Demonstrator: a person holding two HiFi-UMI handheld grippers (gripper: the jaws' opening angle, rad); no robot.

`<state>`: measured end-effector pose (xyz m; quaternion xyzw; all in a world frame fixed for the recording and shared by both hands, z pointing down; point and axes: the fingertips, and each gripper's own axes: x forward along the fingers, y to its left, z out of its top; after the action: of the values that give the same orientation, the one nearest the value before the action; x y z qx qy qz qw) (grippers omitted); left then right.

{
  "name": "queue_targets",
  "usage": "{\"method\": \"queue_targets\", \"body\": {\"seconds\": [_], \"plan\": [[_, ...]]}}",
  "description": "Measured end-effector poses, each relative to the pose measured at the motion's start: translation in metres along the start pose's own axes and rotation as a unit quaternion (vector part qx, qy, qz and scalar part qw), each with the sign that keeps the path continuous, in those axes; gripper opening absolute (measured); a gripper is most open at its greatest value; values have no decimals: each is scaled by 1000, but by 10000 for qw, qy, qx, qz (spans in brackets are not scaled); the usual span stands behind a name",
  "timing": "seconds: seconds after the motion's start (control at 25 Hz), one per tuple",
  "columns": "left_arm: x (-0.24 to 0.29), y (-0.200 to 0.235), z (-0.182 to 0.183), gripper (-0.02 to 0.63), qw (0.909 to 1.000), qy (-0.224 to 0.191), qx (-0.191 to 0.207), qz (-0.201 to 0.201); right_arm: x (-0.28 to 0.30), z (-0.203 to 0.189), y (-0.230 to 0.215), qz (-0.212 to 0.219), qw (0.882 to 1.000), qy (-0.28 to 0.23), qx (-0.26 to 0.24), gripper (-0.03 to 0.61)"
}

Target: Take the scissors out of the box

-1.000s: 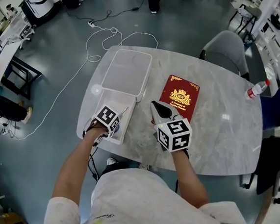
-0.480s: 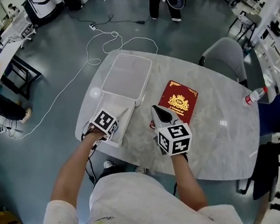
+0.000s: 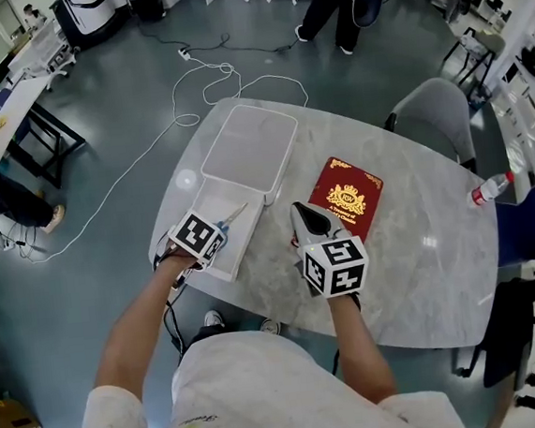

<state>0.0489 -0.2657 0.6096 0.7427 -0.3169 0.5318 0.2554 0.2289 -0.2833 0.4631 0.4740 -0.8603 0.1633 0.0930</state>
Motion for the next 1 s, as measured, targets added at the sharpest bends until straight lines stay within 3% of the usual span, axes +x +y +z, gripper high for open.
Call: {"method": "queue_targets", "body": {"seconds": [0.56, 1.0], "plan": [[-47, 13, 10, 80, 9956, -909, 187, 145, 5, 9, 20, -156, 9999, -31, -51, 5], [-99, 25, 27, 80, 9797, -1957, 353, 239, 5, 18, 46, -426, 9990, -96, -137, 6]]}}
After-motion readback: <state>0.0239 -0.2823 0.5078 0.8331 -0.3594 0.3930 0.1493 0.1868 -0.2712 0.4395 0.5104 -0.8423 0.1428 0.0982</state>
